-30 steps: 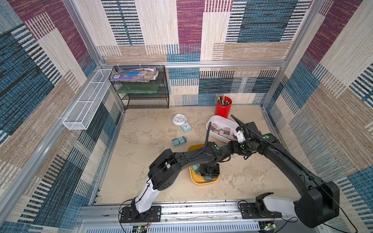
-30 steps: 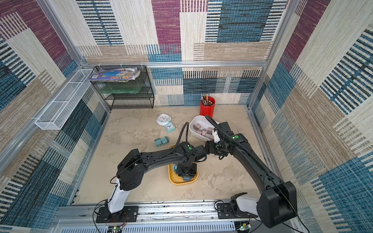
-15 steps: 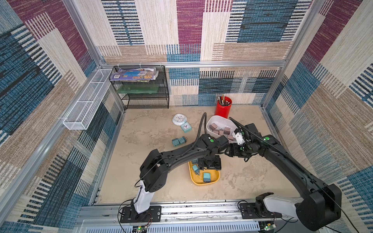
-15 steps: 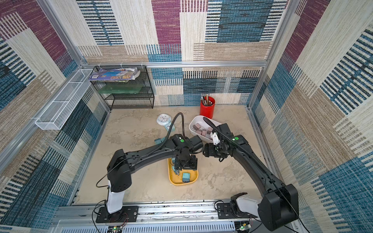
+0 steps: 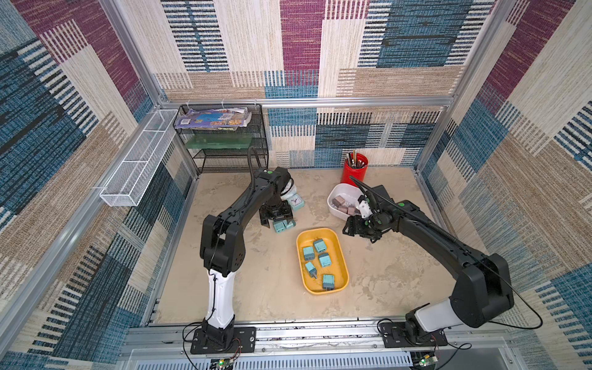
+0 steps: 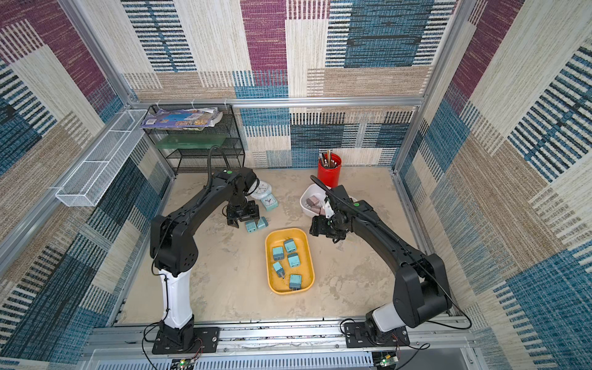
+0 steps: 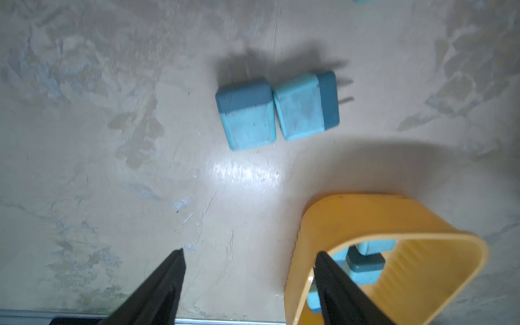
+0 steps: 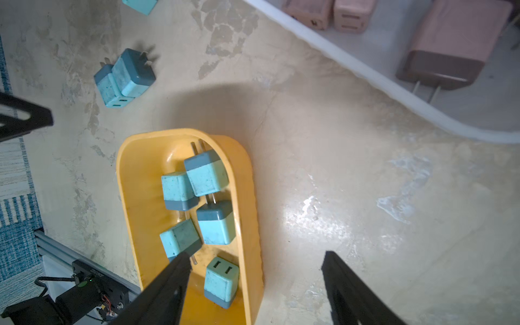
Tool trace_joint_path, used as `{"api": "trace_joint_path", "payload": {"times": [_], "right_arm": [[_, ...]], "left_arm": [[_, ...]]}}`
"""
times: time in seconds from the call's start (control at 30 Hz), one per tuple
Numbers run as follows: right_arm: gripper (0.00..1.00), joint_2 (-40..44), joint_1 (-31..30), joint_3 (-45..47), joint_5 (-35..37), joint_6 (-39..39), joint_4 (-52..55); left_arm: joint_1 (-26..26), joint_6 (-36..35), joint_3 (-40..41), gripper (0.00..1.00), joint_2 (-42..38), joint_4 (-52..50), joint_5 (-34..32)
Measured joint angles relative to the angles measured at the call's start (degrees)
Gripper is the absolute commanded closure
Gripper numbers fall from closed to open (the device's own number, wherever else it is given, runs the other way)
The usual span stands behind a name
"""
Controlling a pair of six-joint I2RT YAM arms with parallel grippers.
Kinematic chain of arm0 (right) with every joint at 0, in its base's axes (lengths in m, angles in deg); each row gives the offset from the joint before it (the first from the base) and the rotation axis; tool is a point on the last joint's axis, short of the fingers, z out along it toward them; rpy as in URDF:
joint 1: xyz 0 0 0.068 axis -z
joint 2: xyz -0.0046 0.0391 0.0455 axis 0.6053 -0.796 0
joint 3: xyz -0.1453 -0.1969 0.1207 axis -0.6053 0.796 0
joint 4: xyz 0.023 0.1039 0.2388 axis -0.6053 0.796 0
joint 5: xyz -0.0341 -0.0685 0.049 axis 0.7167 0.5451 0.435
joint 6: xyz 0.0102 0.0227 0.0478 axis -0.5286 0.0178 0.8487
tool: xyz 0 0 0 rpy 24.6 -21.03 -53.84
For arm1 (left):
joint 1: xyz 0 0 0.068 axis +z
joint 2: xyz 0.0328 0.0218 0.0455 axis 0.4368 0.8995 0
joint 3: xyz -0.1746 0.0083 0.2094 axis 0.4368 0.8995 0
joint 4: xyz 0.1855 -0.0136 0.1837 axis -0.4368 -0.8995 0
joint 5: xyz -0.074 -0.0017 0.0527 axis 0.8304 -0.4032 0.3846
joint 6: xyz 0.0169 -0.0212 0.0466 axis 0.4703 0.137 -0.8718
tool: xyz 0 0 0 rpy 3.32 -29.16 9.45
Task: Place the plugs by color into the storage box
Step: Place the plug in the storage box, then pick up the plug from the center of the board.
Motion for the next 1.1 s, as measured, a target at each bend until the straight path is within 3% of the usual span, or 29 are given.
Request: {"api": "trace_joint_path", "payload": {"times": [0.3,0.57,0.83,1.1], "right_arm": [[0.23,-2.19,-4.57,-0.63,2.29,4.04,-1.53],[0.23,-2.62,-6.23,0.37,3.28,5.88,-2.29],[0.23,-3.34,-6.71,0.35,3.26,5.84,-2.73],[0.23,-3.82,-7.13,-0.09,3.26,5.6,-2.71]], "left_arm": [[3.41,-4.37,-4.72,0.32,9.77,0.17,2.1],[3.63,-5.03,-1.86,0.4,10.49,0.15,1.95],[4.35,-5.07,0.2,0.4,10.93,0.26,0.09],[4.0,-5.09,-5.53,0.37,11.78,1.68,-0.83]]}}
